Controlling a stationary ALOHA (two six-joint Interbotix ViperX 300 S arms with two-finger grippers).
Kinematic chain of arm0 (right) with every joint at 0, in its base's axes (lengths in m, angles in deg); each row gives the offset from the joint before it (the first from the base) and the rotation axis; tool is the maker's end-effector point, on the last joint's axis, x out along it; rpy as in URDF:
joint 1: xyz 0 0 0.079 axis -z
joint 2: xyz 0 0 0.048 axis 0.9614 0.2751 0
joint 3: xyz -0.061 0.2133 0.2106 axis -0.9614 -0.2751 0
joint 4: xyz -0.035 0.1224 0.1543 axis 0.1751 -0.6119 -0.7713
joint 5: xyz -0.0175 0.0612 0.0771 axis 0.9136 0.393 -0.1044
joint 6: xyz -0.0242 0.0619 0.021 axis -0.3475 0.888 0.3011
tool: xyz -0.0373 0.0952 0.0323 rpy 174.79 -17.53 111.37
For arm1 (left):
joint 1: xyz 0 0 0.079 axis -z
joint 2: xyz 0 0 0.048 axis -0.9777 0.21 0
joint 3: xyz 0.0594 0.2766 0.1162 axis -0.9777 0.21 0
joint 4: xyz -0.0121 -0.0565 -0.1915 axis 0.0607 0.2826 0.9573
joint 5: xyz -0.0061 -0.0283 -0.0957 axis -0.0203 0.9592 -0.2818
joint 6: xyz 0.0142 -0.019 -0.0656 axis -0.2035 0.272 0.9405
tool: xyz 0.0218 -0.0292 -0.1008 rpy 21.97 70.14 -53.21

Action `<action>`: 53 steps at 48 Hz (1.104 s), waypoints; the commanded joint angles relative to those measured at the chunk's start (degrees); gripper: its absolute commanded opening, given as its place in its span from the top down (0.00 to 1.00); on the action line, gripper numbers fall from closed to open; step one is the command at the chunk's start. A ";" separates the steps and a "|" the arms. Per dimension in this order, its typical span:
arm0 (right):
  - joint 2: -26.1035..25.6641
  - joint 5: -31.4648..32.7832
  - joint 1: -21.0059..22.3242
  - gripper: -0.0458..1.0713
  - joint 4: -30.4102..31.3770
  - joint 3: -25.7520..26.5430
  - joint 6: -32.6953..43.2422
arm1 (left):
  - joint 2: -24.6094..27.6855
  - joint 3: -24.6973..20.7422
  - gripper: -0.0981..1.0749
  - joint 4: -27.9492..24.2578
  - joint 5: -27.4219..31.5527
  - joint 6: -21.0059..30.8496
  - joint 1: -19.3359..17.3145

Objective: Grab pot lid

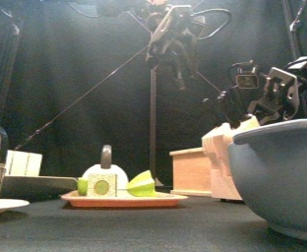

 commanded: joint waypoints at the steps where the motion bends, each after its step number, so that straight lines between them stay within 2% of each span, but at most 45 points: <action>1: -0.88 -0.26 0.00 0.68 -0.62 0.97 0.00 | -7.56 7.03 0.20 -0.26 -5.89 0.00 -0.18; 9: -2.46 0.26 -0.09 0.68 -1.67 1.14 0.18 | -17.14 21.36 0.20 -0.26 -18.28 -0.35 -0.35; 16: -5.27 2.37 -0.09 0.68 -5.19 1.58 0.18 | -25.66 34.89 0.20 -0.62 -29.88 -0.53 -0.79; 22: -8.35 6.15 -0.18 0.68 -9.67 2.55 0.09 | -31.11 43.95 0.20 -1.58 -36.91 -0.62 -1.41; 28: -10.81 11.69 -1.49 0.68 -13.89 4.04 0.00 | -35.16 50.54 0.20 -4.22 -43.86 -0.88 -1.23; 34: -12.92 21.80 -2.90 0.68 -18.11 7.56 0.26 | -38.58 56.16 0.20 -7.47 -51.86 -0.97 -1.41; 41: -13.45 34.72 -6.59 0.68 -24.52 13.36 0.26 | -41.75 61.26 0.20 -10.72 -60.29 -0.97 -1.85; 48: -12.30 42.89 -9.84 0.68 -27.69 17.67 0.70 | -44.38 64.42 0.20 -11.95 -62.58 -0.70 -1.58; 53: -10.99 49.39 -11.07 0.68 -29.97 18.81 5.01 | -45.35 66.62 0.20 -10.90 -63.19 -0.79 -1.41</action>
